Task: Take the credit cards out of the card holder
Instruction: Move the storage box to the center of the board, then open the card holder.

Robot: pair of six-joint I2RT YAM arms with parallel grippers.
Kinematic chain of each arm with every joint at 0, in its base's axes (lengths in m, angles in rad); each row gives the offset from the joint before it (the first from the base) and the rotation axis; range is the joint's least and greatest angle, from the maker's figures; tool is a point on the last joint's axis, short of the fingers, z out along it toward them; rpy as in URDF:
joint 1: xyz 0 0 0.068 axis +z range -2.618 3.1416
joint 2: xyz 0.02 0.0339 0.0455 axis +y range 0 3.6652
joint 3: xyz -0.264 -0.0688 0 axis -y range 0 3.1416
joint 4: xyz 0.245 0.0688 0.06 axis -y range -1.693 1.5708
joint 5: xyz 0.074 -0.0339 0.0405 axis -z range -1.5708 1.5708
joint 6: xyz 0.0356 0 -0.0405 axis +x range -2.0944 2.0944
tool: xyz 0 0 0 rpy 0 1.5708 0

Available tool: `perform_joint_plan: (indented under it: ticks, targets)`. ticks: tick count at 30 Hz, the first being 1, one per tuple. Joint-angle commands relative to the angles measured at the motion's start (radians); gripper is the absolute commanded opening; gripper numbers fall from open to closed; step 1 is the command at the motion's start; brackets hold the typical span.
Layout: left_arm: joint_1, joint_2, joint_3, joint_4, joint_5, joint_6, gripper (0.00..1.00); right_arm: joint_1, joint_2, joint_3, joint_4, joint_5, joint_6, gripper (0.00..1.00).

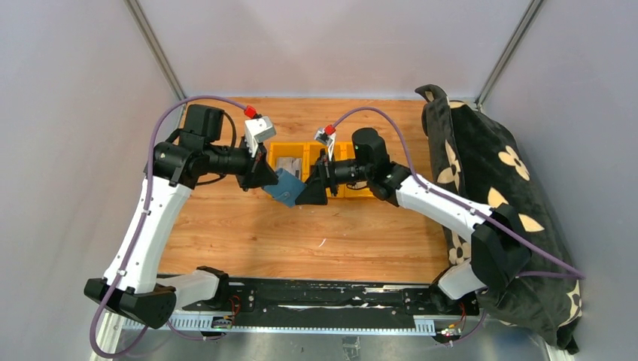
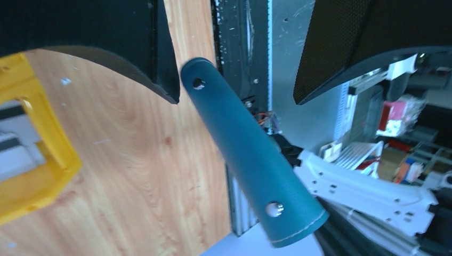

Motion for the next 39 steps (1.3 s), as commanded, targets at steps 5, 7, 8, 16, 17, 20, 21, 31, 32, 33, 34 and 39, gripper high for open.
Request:
perform_joint_plan:
  ticks: [5,7,8,16,17,20,21,31,32,33,34,39]
  targets:
    - [-0.001,-0.007,0.061,-0.003,0.040,-0.033,0.00,0.060,0.028,-0.011,0.178,-0.146,0.094,0.52]
    - [-0.001,-0.008,0.057,-0.003,0.036,-0.035,0.00,0.059,0.031,0.002,0.158,-0.127,0.095,0.21]
    - [-0.001,-0.011,0.049,-0.003,0.024,-0.030,0.00,0.059,0.025,0.009,0.133,-0.113,0.082,0.07]
    - [-0.001,-0.028,-0.054,-0.016,-0.162,0.097,0.81,0.070,0.039,0.218,-0.378,-0.028,-0.214,0.00]
    - [-0.001,-0.030,-0.066,-0.025,-0.146,0.105,0.83,0.076,0.050,0.249,-0.439,-0.015,-0.256,0.00]
    - [-0.002,-0.022,-0.079,-0.054,-0.086,0.109,0.99,0.100,0.086,0.343,-0.609,0.010,-0.386,0.00]
    - [-0.001,-0.020,-0.078,-0.059,-0.072,0.108,1.00,0.113,0.098,0.374,-0.661,0.025,-0.443,0.00]
    - [-0.001,0.029,-0.006,-0.186,0.102,0.181,0.70,0.152,0.191,0.596,-0.938,0.130,-0.615,0.00]
    - [-0.001,0.034,-0.011,-0.187,0.104,0.182,0.65,0.156,0.191,0.602,-0.941,0.129,-0.617,0.00]
    - [-0.002,0.040,-0.015,-0.186,0.105,0.179,0.60,0.161,0.190,0.607,-0.943,0.130,-0.622,0.00]
    - [-0.001,0.048,-0.017,-0.187,0.108,0.175,0.53,0.164,0.190,0.610,-0.944,0.133,-0.625,0.00]
    - [-0.001,0.085,-0.022,-0.189,0.135,0.157,0.26,0.173,0.191,0.641,-0.929,0.103,-0.604,0.00]
